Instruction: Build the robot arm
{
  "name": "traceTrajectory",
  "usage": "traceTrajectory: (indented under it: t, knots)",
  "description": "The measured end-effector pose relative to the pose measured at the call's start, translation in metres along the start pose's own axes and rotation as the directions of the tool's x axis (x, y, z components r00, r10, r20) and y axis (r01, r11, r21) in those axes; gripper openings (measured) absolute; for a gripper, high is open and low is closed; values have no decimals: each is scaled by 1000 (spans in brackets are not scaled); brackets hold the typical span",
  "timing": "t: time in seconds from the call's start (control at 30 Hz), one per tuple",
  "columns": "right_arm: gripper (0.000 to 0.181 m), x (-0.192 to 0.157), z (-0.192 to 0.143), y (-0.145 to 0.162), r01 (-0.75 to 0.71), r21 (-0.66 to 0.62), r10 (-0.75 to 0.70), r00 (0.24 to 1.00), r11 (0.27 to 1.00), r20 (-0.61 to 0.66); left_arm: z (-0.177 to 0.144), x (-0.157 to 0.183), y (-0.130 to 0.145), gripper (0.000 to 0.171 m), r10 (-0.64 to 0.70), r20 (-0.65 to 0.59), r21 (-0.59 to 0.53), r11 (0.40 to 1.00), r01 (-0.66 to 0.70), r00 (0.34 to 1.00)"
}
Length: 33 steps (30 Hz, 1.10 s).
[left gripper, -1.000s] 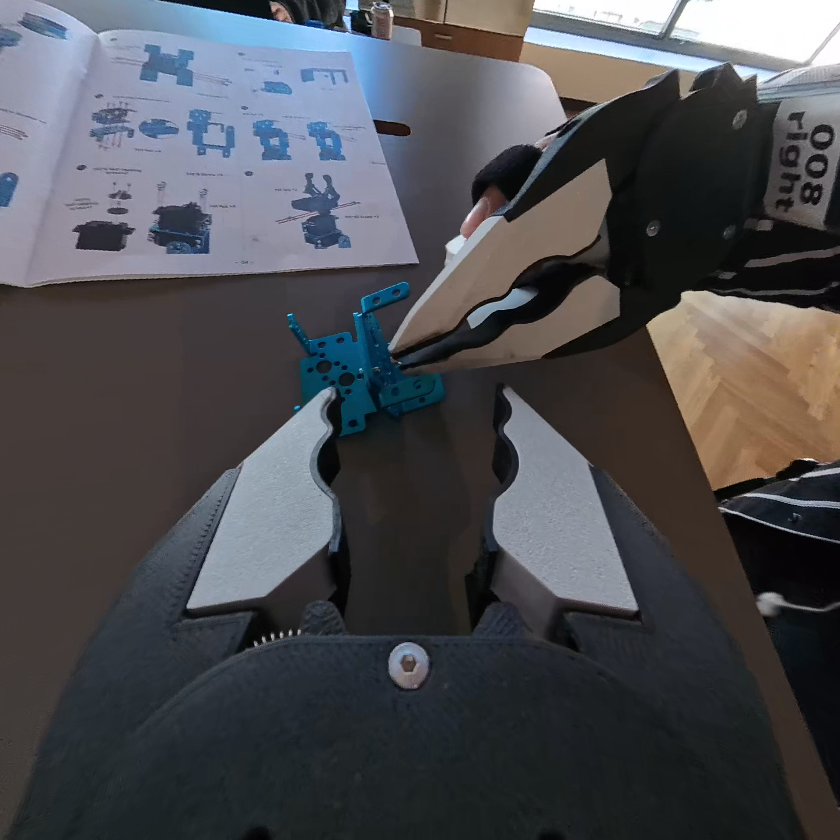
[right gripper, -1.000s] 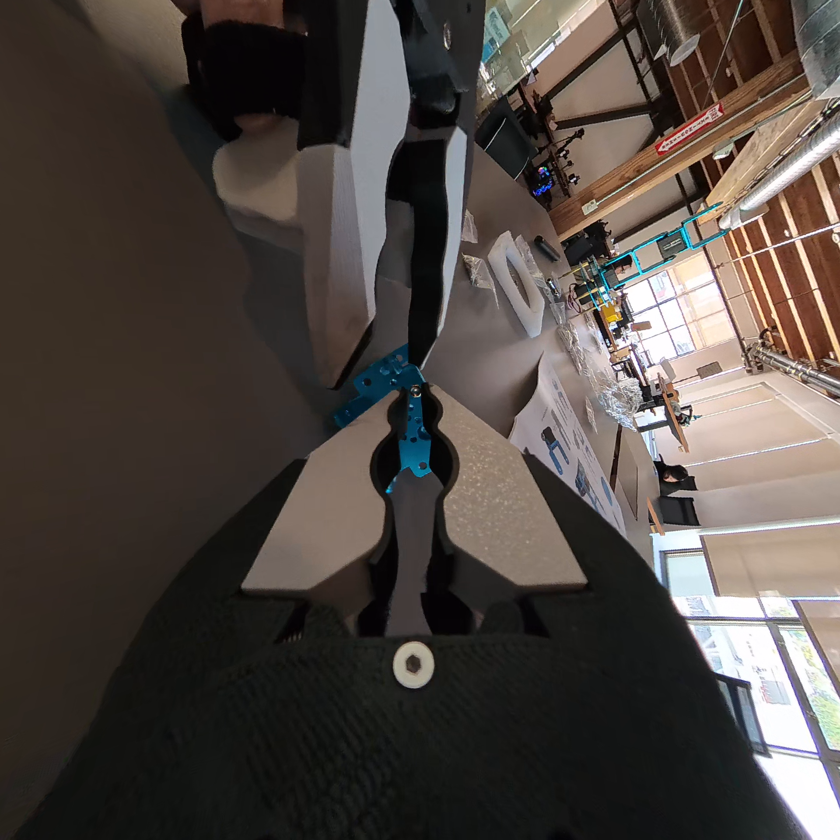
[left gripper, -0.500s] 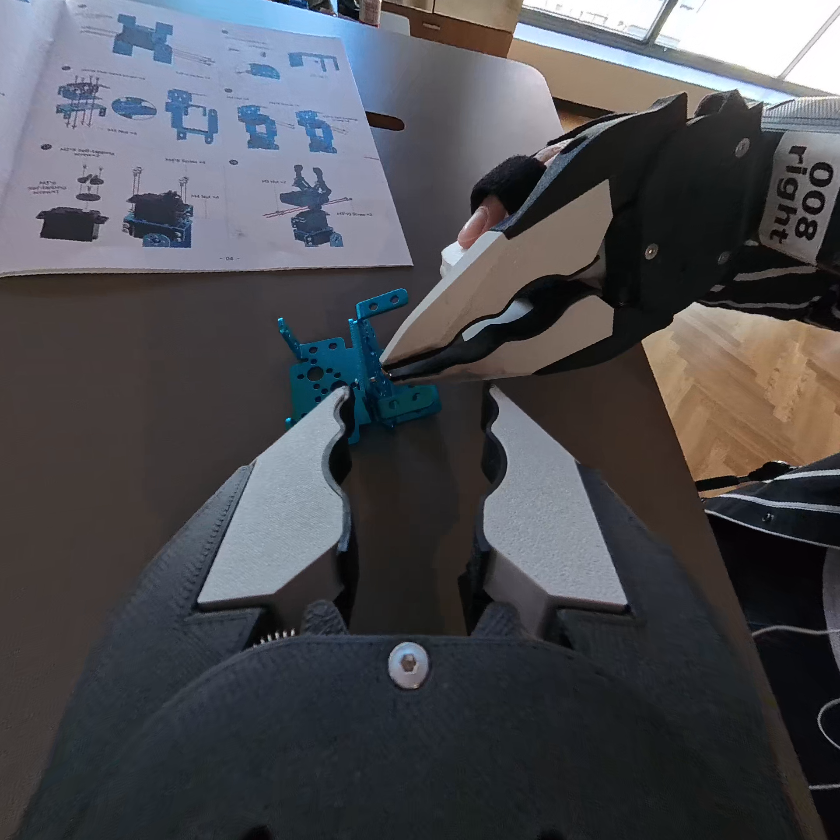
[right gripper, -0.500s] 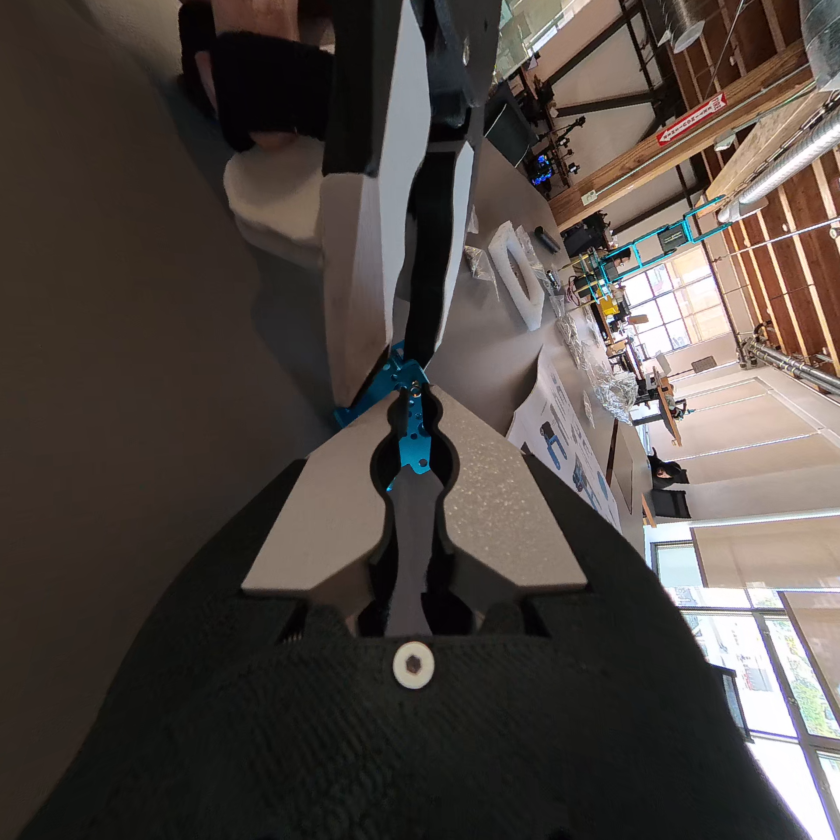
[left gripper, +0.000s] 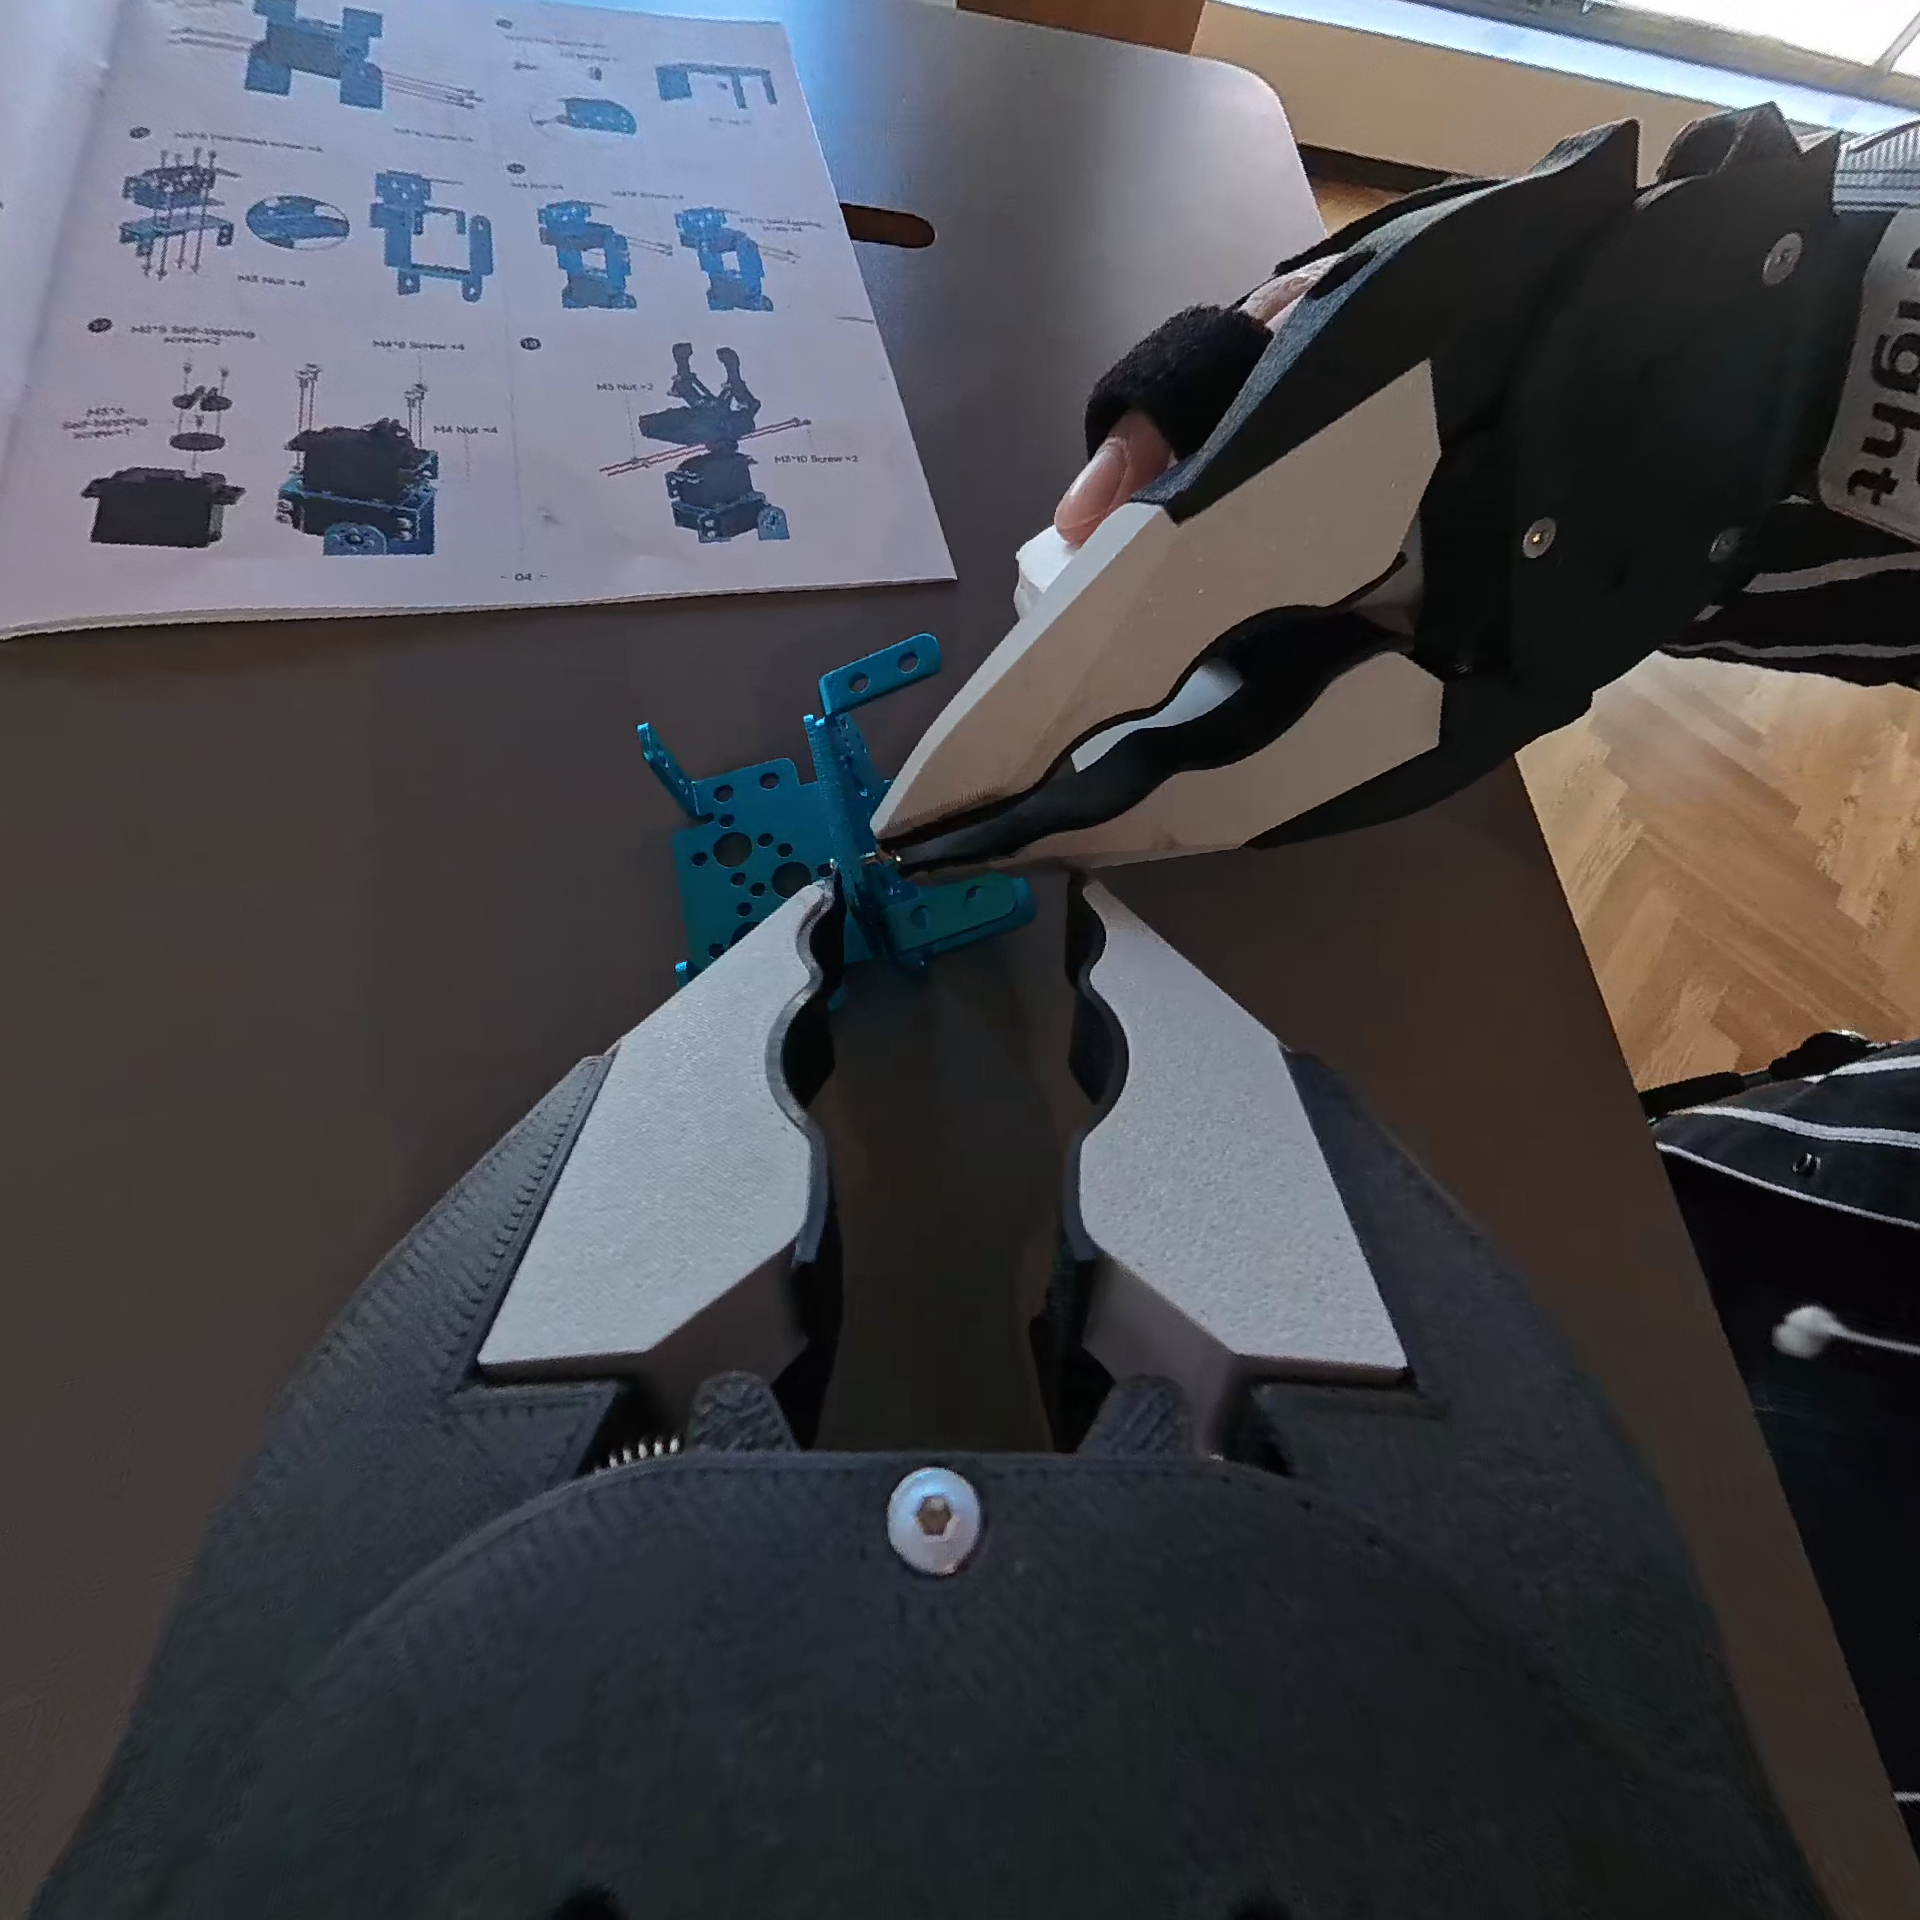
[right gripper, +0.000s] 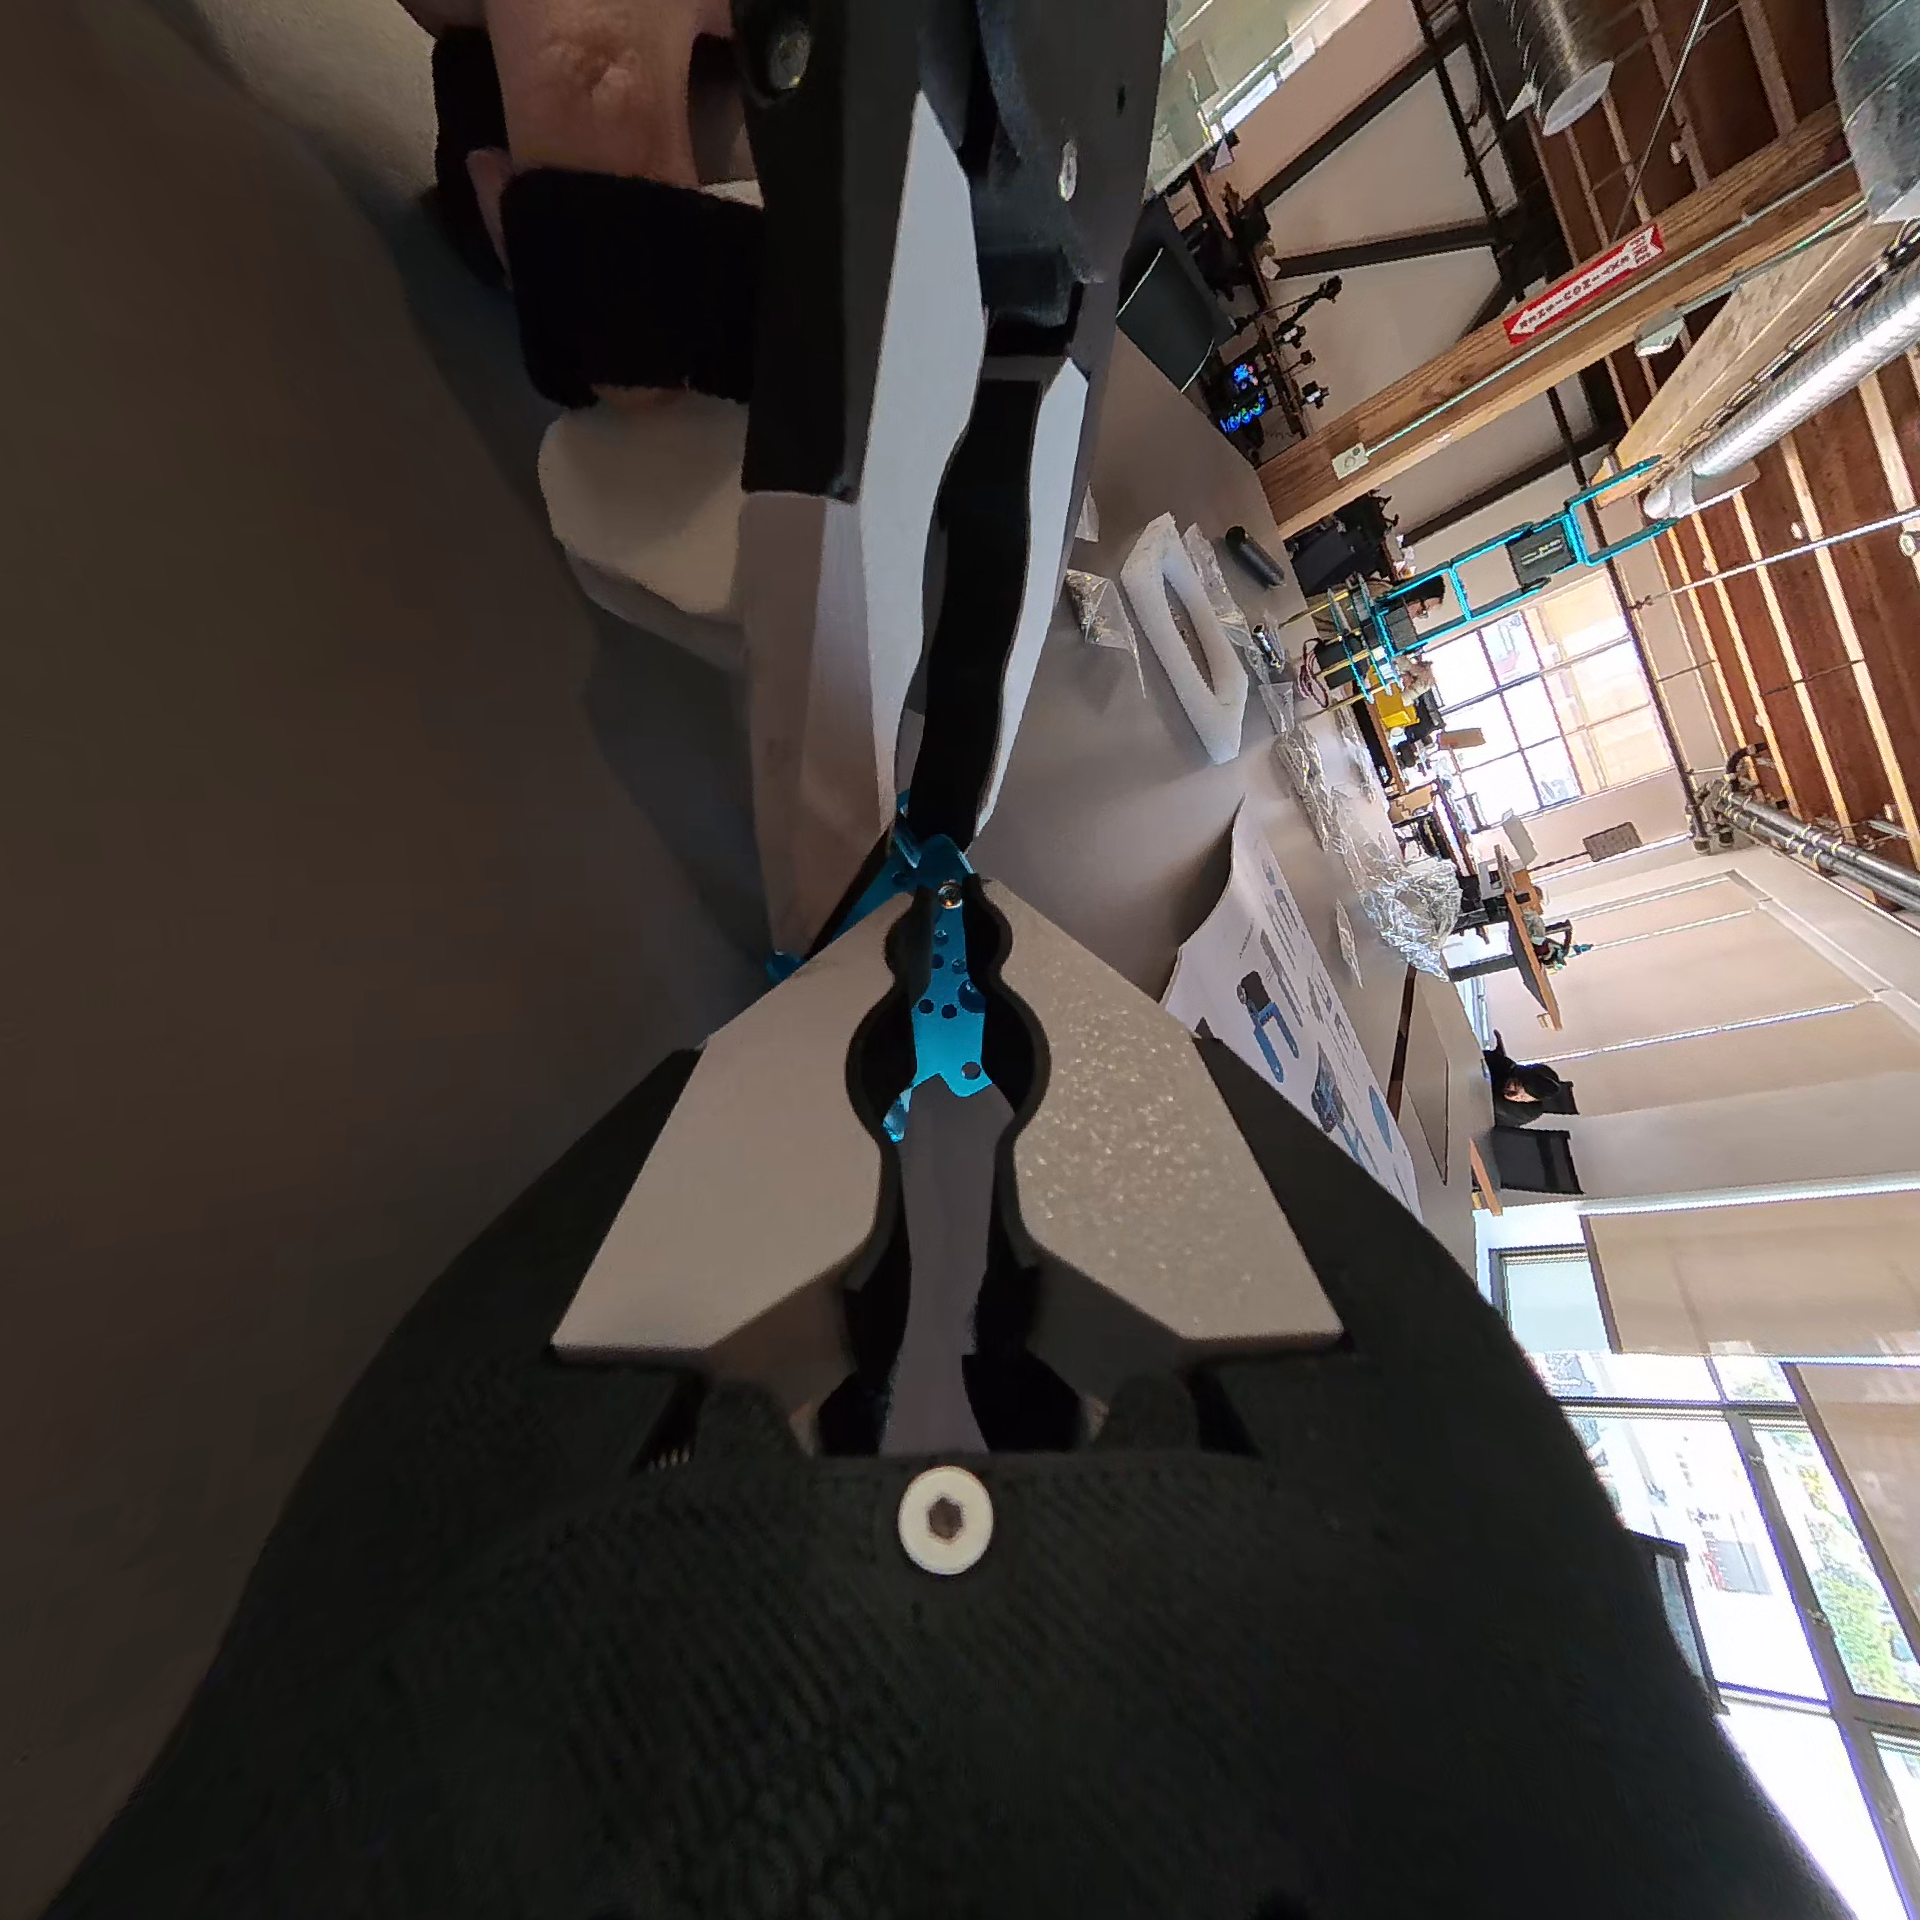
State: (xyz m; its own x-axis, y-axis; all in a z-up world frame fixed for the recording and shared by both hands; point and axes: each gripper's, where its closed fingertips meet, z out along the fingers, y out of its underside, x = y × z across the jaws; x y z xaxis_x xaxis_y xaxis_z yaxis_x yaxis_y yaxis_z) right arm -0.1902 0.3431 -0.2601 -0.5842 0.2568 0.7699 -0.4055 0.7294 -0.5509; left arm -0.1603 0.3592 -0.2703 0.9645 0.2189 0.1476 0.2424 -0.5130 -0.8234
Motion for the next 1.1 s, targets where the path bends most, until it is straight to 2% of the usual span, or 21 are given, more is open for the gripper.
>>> traceTrajectory:
  t: [0.5,0.7,0.9,1.1]
  knots:
    - [5,0,0,0,-1,-9,1,1000,1000,-3,1,0,1,37,5,-2,-10,1000,-5,1000]
    - [4,-1,-1,-1,22,-14,-22,1000,1000,-16,1,0,1,36,-6,-11,-11,1000,6,1000]
    - [4,-2,-4,-2,103,-16,-104,994,995,-38,2,1,2,35,-11,-20,-19,1000,11,1000]
    - [4,-3,-5,-3,82,-7,-82,996,997,-26,2,2,2,34,-34,-42,-21,999,33,999]
